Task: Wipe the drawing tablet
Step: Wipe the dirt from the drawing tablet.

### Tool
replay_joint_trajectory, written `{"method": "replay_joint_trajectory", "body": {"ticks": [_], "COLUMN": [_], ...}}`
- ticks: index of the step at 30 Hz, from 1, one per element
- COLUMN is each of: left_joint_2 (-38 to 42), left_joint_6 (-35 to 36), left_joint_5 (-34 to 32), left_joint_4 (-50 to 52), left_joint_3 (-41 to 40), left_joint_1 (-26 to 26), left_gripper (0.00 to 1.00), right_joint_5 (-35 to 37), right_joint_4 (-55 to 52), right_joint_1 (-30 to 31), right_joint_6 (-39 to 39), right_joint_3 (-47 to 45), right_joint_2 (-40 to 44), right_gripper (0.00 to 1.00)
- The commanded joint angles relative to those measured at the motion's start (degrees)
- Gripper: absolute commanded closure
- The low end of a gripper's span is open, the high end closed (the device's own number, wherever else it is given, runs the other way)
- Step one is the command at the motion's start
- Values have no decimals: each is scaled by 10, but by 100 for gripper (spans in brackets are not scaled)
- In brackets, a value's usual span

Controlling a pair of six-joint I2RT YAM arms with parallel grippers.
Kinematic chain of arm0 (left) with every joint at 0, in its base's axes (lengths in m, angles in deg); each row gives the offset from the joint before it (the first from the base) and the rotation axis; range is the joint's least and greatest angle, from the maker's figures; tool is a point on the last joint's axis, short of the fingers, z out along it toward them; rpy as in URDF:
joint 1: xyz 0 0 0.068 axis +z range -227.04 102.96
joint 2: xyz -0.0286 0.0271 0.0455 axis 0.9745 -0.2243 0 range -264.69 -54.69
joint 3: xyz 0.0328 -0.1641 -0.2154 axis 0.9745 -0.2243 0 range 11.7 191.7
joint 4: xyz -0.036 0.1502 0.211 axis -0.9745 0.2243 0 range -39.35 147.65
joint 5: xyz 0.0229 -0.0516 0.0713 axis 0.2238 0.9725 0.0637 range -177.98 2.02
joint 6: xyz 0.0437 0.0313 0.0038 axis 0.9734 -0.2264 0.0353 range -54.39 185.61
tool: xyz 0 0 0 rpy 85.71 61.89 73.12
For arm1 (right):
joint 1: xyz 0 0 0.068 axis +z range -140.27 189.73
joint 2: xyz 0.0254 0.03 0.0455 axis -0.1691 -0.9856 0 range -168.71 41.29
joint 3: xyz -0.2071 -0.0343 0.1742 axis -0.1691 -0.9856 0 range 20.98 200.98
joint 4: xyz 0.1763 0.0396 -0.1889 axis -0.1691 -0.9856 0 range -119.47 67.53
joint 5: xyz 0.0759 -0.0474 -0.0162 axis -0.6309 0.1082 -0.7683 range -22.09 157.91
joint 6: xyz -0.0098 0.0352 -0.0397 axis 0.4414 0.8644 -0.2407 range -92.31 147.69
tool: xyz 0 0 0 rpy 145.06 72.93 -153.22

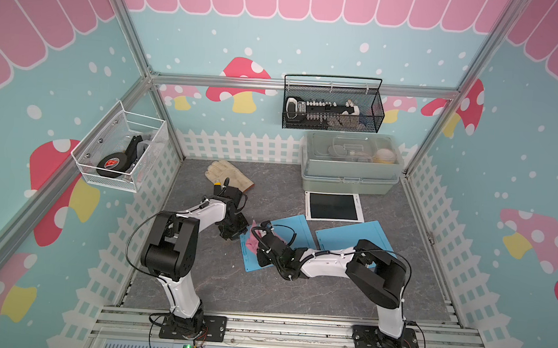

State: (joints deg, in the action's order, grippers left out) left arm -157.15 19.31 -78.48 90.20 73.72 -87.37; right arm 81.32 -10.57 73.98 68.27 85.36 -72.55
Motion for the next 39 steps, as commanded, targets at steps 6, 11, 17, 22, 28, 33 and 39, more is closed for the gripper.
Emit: {"method": "replay_joint_trajectory", "body": {"ticks": [6, 11, 17, 22, 28, 33, 39], "left_joint_2": [-28, -30, -34, -38, -45, -53, -53], "left_joint_6": [-1, 2, 5, 8, 14, 15, 15], "left_joint_5": [-8, -5, -3, -4, -6, -5, -4], "left_joint_4": [9, 9, 8, 11, 20, 21, 22], "left_joint_3": [-34, -33, -30, -23, -8, -3, 0], "left_joint_1": [-7, -7, -7, -6, -5, -5, -4], "left_gripper": [71, 73, 76, 76, 77, 77, 77], "right_joint_5": [-36, 13, -93, -66, -69, -123, -118], "right_joint_4": [58, 6, 25, -12, 3, 27, 6], "right_joint_1": [-8, -43, 30, 22, -64, -38, -46], "right_joint_6": [58, 19, 31, 62, 40, 62, 100], "right_joint_3": [-52, -122, 5, 16, -124, -47, 78], "right_joint_2": [24, 108, 15, 15, 140, 76, -46], "right_gripper": [100, 100, 100, 100, 100, 100, 100]}}
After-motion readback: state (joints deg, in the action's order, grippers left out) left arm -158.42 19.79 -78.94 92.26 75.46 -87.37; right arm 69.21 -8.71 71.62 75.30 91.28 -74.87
